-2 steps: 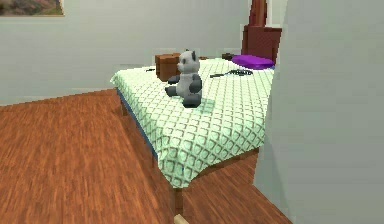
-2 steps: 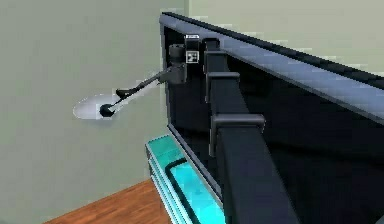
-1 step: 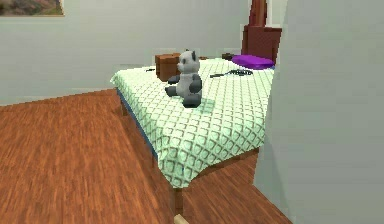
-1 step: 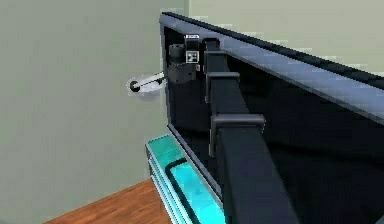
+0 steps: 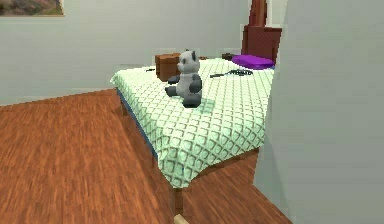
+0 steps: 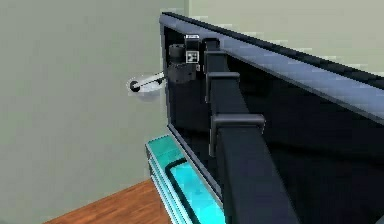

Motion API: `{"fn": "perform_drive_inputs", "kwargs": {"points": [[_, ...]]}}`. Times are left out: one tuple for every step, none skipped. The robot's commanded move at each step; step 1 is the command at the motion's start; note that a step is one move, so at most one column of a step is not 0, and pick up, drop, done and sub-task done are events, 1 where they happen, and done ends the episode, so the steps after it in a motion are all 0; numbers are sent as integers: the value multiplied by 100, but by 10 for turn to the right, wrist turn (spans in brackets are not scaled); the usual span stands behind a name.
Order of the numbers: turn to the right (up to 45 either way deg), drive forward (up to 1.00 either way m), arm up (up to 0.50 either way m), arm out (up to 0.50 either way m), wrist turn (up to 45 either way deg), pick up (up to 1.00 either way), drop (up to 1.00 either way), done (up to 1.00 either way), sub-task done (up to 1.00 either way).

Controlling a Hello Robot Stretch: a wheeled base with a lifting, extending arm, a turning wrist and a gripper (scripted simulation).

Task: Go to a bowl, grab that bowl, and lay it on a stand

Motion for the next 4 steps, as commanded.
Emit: {"fn": "perform_drive_inputs", "kwargs": {"points": [[0, 0, 0, 0, 450, 0, 0, 0, 0], [0, 0, 0, 0, 0, 0, 100, 0, 0], [0, 0, 0, -10, 0, 0, 0, 0, 0], [0, 0, 0, 0, -450, 0, 0, 0, 0]]}}
